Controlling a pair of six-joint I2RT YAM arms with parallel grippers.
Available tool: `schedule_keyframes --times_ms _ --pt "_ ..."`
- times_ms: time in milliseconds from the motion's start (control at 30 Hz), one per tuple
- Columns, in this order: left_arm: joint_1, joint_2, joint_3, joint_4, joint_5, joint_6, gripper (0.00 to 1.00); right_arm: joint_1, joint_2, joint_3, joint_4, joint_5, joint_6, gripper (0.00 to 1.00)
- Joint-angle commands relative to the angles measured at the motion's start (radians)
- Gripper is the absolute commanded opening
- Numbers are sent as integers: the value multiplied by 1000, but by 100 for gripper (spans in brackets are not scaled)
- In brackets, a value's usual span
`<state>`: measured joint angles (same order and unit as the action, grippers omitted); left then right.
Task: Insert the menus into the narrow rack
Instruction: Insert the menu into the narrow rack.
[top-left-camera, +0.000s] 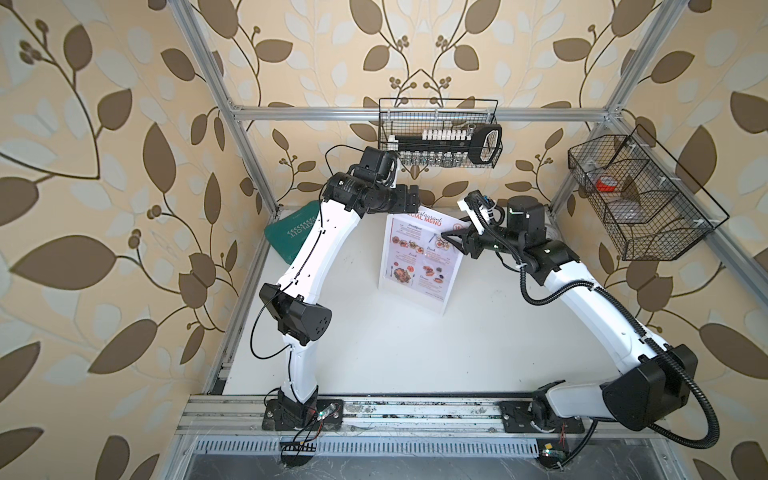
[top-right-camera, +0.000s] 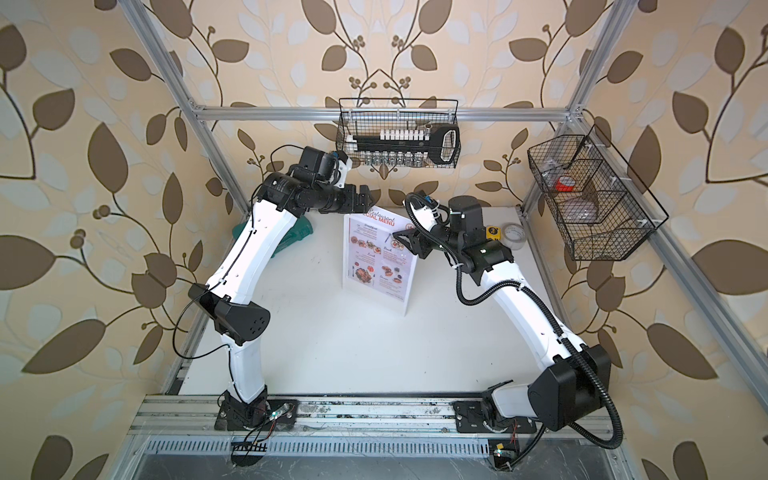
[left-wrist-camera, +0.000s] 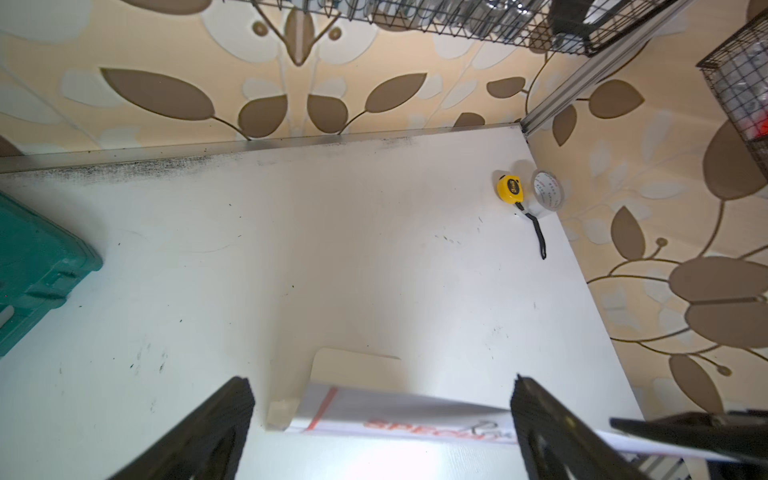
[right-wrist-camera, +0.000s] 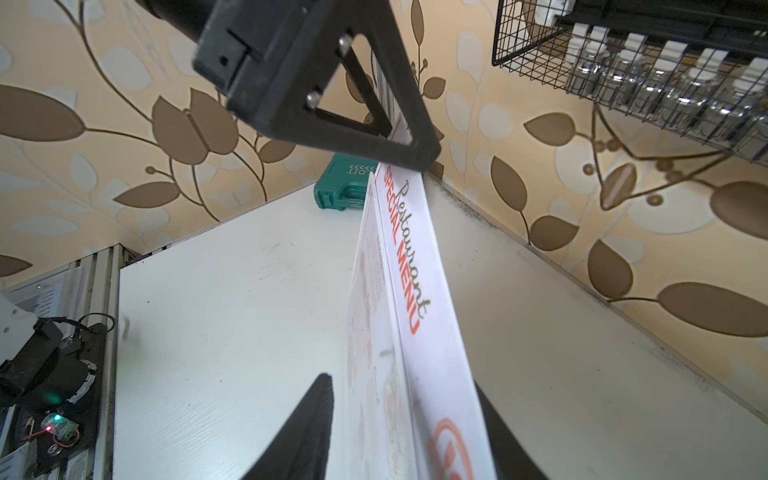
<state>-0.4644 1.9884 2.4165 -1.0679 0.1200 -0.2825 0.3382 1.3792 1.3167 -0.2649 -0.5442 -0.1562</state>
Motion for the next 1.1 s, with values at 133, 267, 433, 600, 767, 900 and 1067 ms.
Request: schedule_keyframes --times_ms 133,267,433,600,767,900,1067 --pt "-11 -5 -3 -3 -26 27 99 1 -28 -10 12 -24 5 47" --pt "-13 -63 -92 13 -14 34 99 2 -26 -7 18 -18 4 48" --pt "-14 -147 -184 47 12 17 99 0 -20 8 32 -2 13 48" --pt "-16 -194 -188 55 15 17 99 2 -3 38 38 -16 23 40" --pt "-16 -206 -165 68 12 16 99 1 8 55 38 -51 30 17" --pt "-15 -190 -145 74 17 12 99 1 8 44 30 -40 16 5" --pt "-16 -167 -134 77 31 3 99 2 18 24 18 5 -7 3"
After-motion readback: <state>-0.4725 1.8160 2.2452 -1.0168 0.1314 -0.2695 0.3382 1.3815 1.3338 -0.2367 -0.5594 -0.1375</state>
